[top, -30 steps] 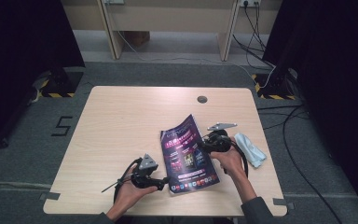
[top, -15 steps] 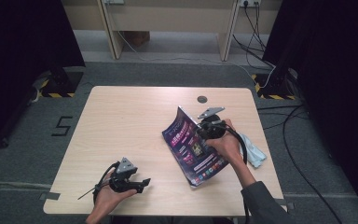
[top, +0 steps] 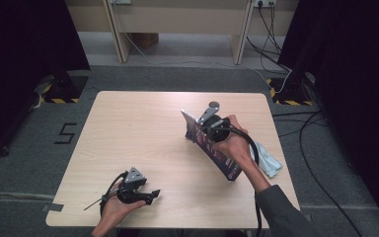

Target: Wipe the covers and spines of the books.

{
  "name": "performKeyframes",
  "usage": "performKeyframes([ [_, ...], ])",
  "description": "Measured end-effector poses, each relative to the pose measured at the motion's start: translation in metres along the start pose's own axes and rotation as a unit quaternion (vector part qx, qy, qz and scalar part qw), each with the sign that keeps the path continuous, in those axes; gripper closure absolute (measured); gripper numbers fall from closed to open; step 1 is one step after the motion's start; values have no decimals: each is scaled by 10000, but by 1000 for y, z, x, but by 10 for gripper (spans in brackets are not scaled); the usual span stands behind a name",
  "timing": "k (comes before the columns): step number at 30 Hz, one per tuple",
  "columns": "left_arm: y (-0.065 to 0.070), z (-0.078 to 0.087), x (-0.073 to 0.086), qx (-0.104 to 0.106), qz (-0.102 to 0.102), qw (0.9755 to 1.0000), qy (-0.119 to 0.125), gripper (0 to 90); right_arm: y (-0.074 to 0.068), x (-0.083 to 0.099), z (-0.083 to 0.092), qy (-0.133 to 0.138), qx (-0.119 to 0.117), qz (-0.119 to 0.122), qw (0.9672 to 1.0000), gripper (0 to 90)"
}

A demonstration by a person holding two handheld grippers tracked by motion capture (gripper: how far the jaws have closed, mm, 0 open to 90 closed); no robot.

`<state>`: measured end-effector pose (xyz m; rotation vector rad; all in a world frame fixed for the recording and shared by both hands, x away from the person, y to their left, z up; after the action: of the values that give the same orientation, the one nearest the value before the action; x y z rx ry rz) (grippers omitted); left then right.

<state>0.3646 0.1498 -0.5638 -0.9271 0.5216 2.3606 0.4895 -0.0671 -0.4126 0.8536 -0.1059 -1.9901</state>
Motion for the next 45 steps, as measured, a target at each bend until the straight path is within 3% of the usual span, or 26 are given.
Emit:
performKeyframes([
  [5,1,0,0,1,-1,10000,11,286,-26,-9,6,36,-563,81,9984,830],
  [8,-1,1,0,-15,-4,10000,3,286,-40,-8,8,57,-945,13,9955,829],
  [10,-2,1,0,-25,-1,10000,6,286,-42,-6,9,87,-1063,-97,9943,829],
  [15,-4,1,-1,-30,23,10000,7,286,-48,-1,11,106,-1206,-254,9923,829],
  [18,-6,1,-1,-47,51,10000,4,285,-55,2,10,158,-1449,-222,9891,830],
  [25,-12,4,-2,-78,170,9998,33,284,-79,8,2,145,-1700,-115,9853,830],
  [31,-17,5,-2,-107,252,9996,48,283,-102,24,-17,134,-2125,-378,9763,829],
  [34,-17,4,-2,-113,262,9996,39,282,-111,33,-25,154,-2324,-642,9704,828],
  [45,-18,3,0,-132,276,9995,-27,276,-123,43,-30,345,-2482,-755,9651,808],
])
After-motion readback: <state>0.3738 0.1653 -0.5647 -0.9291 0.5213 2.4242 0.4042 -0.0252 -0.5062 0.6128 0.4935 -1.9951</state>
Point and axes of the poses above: each handheld gripper's, and its own axes: z roughly backward along the jaws, x roughly out of its underside, y roughly to its right, the point moved 8 cm from there along -z, roughly forward along the jaws
